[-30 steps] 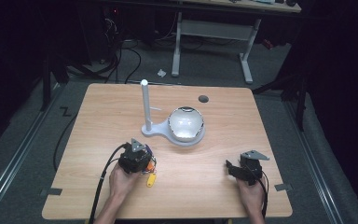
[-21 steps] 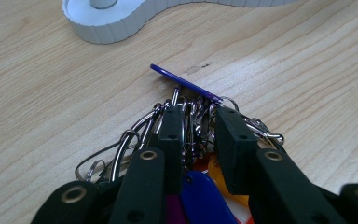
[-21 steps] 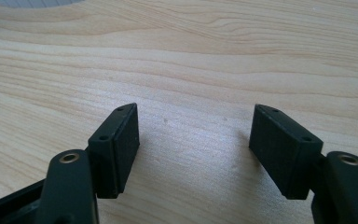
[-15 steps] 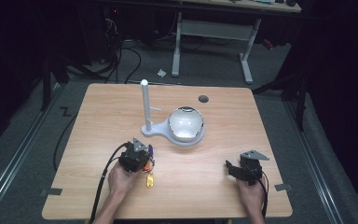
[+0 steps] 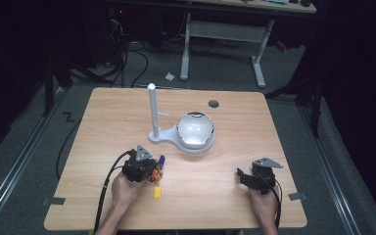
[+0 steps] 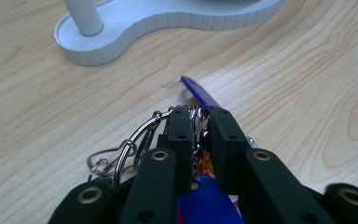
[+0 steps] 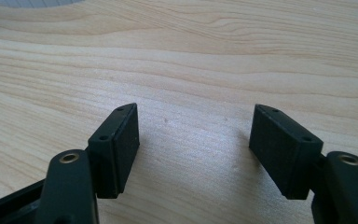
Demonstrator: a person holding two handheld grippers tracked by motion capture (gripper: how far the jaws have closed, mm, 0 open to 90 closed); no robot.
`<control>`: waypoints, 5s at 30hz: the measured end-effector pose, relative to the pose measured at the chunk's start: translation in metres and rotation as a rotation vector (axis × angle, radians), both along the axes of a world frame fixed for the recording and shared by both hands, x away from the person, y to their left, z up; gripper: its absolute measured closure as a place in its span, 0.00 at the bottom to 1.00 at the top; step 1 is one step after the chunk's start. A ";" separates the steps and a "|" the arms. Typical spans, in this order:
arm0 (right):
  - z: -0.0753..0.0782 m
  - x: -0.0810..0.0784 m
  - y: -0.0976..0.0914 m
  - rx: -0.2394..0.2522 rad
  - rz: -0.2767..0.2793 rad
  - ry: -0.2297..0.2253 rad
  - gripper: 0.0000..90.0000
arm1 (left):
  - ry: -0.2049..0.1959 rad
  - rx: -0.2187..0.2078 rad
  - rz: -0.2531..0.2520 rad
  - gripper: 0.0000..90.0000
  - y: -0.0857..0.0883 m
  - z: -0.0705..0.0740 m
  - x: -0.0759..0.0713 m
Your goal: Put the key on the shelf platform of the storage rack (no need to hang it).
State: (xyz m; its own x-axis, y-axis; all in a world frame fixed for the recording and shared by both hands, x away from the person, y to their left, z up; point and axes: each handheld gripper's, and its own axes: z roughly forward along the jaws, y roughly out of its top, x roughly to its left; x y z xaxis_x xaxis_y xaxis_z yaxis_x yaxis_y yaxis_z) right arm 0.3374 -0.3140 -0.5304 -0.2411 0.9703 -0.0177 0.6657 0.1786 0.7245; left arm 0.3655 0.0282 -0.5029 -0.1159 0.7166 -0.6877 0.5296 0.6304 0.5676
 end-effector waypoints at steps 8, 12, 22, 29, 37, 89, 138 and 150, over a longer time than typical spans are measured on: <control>0.000 0.000 0.000 0.000 0.003 0.000 0.37 | -0.036 -0.040 -0.026 0.90 0.004 0.024 -0.009; 0.000 0.000 0.000 0.000 0.004 0.000 0.37 | -0.054 -0.061 -0.047 0.90 0.004 0.039 -0.014; 0.000 0.000 0.000 -0.001 0.010 -0.001 0.36 | -0.089 -0.109 -0.089 0.89 0.005 0.070 -0.021; 0.000 0.000 0.000 0.000 0.009 0.001 0.36 | -0.099 -0.126 -0.129 0.89 0.005 0.086 -0.022; 0.000 0.000 0.000 0.000 0.009 0.001 0.36 | -0.101 -0.164 -0.165 0.89 0.004 0.107 -0.022; 0.000 0.001 0.000 0.006 0.019 0.003 0.36 | -0.059 -0.257 -0.299 0.89 -0.076 0.194 0.066; 0.000 0.001 0.000 0.002 0.029 0.003 0.35 | -0.045 -0.222 -0.214 0.89 -0.095 0.159 0.097; 0.000 0.001 0.001 0.002 0.031 0.002 0.35 | -0.020 -0.179 -0.215 0.89 -0.100 0.129 0.098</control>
